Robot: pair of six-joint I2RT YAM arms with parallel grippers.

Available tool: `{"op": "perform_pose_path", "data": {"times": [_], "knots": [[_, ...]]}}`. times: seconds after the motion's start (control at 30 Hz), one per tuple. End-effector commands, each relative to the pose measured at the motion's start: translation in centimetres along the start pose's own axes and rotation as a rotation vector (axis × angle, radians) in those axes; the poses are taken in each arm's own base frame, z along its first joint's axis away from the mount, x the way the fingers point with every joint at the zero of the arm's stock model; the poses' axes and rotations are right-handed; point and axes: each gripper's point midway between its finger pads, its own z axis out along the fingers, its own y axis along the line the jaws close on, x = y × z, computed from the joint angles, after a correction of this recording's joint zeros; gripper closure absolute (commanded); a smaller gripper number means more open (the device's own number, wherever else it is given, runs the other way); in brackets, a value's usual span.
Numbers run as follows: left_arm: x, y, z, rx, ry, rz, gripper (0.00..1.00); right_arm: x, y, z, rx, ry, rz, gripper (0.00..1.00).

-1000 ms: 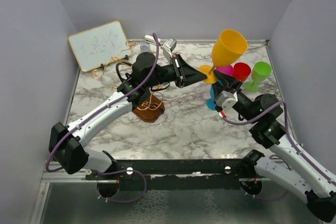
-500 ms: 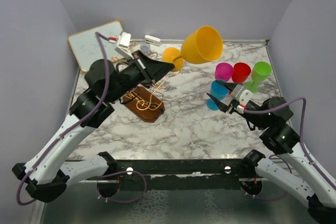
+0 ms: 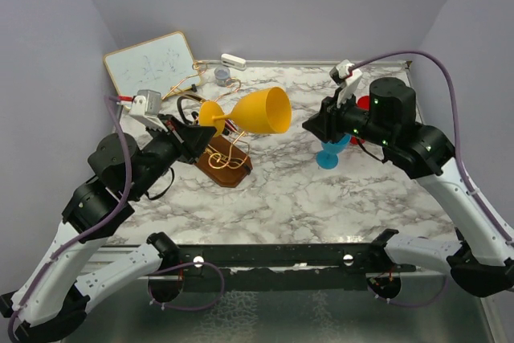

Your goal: Take the wine glass off the wine glass rack

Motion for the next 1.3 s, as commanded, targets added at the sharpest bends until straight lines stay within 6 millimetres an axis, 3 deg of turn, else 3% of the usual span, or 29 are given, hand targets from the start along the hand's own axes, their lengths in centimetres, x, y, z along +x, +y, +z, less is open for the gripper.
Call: {"op": "perform_pose_path", "data": {"times": [0.0,0.1,0.47,0.97,1.07,1.1,1.13,1.17,1.23,1.27], "knots": [[-0.1,1.7,-1.9,-0.062,-0.001,0.087,1.00,-3.0,4.4,-3.0,-0.196,-0.058,0.059,0.65],[-0.2,1.6,-2.6,-0.053,-0.001,0.106,1.00,-4.9,6.2,-4.3,-0.284,-0.113,0.062,0.56],[0.6,0.5,-2.2,0.022,0.042,0.146,1.00,-6.6,9.3,-5.5,-0.467,-0.159,0.042,0.51],[0.7,-0.9,-1.0,0.082,0.060,0.150,1.00,-7.6,9.2,-2.7,-0.483,-0.147,0.069,0.51],[1.1,-1.0,-0.6,0.089,0.078,0.152,1.00,-7.5,9.4,-2.3,-0.502,-0.141,0.087,0.58],[1.2,-1.0,-0.4,0.088,0.085,0.153,1.00,-7.5,9.4,-2.1,-0.505,-0.134,0.094,0.69],[1.4,-1.0,-0.2,0.086,0.093,0.155,1.00,-7.4,9.4,-1.9,-0.503,-0.130,0.101,0.90],[1.5,-0.9,-0.1,0.080,0.098,0.155,1.00,-7.4,9.3,-1.8,-0.494,-0.128,0.111,0.98],[1.5,-0.5,0.1,0.058,0.099,0.153,0.90,-7.5,8.9,-1.9,-0.469,-0.138,0.124,0.99],[1.4,-0.2,0.1,0.040,0.096,0.153,0.79,-7.6,8.7,-2.0,-0.449,-0.149,0.129,0.99]]}}
